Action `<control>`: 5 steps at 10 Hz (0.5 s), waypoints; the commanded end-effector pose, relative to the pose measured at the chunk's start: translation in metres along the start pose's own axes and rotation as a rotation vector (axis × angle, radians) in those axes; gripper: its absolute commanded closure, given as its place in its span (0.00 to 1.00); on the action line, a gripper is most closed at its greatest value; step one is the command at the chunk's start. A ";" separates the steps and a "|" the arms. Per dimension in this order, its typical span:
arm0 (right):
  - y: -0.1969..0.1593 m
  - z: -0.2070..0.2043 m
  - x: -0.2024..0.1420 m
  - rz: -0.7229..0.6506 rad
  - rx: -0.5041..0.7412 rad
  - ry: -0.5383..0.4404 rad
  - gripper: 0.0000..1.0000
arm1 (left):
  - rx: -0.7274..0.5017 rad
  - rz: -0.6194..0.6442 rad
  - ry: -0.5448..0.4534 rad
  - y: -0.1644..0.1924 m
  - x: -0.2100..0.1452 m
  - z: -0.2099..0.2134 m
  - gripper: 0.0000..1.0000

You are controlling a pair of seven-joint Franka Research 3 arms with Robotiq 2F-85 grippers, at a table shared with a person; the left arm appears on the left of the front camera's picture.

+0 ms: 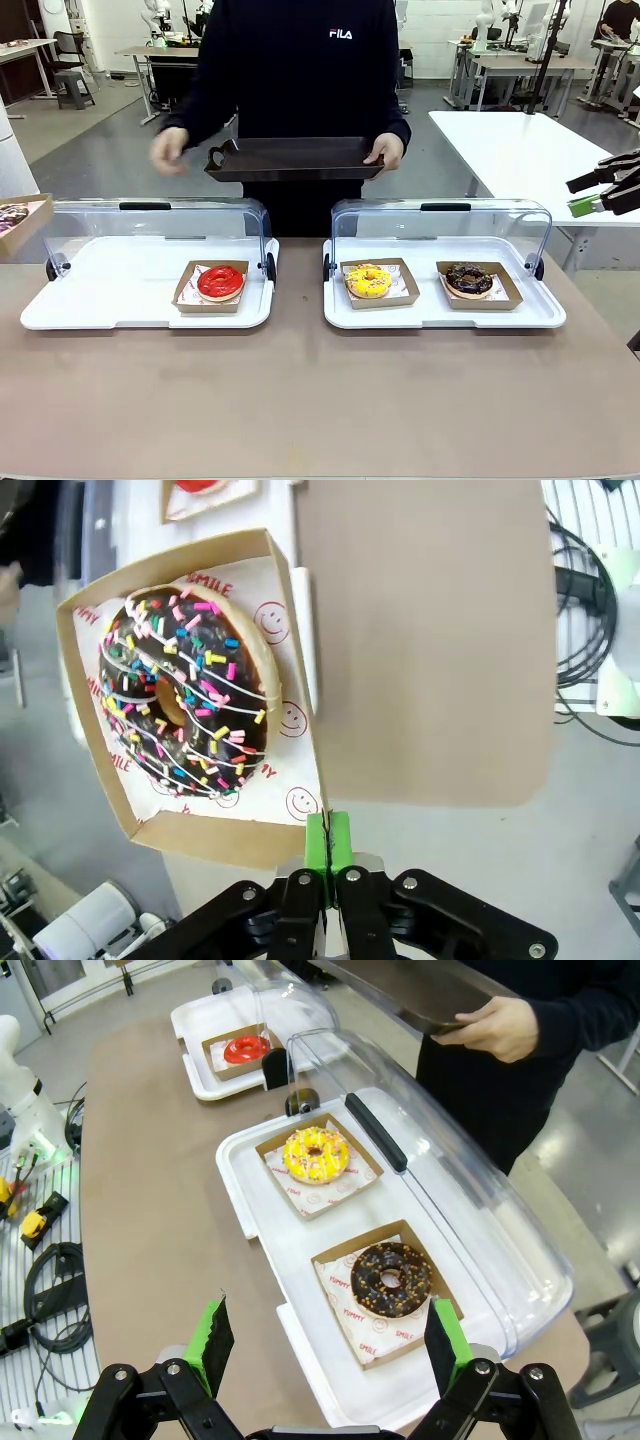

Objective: Provide the desired donut to the person.
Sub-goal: Pick up and lift the Paper togo box containing the Donut pointed at by the person, then place the picked Paper togo box onto the Handle tray extended by the person.

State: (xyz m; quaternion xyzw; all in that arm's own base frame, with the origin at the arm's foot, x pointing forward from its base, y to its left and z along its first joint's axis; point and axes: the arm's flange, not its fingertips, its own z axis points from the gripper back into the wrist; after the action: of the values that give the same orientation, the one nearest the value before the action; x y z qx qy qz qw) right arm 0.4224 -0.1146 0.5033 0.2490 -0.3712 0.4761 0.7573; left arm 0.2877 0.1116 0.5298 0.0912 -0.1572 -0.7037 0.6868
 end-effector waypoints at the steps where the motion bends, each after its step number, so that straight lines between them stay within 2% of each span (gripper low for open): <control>1: 0.001 -0.001 -0.001 0.001 0.010 0.002 0.00 | 0.027 0.007 -0.002 0.003 -0.001 0.002 1.00; 5: 0.001 -0.001 -0.001 0.001 0.010 0.002 0.00 | 0.027 0.007 -0.002 0.003 -0.001 0.002 1.00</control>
State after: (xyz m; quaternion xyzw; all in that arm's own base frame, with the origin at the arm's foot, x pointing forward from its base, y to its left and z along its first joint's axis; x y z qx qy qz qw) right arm 0.4223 -0.1146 0.5034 0.2490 -0.3713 0.4761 0.7573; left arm 0.2879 0.1116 0.5324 0.0933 -0.1610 -0.7040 0.6854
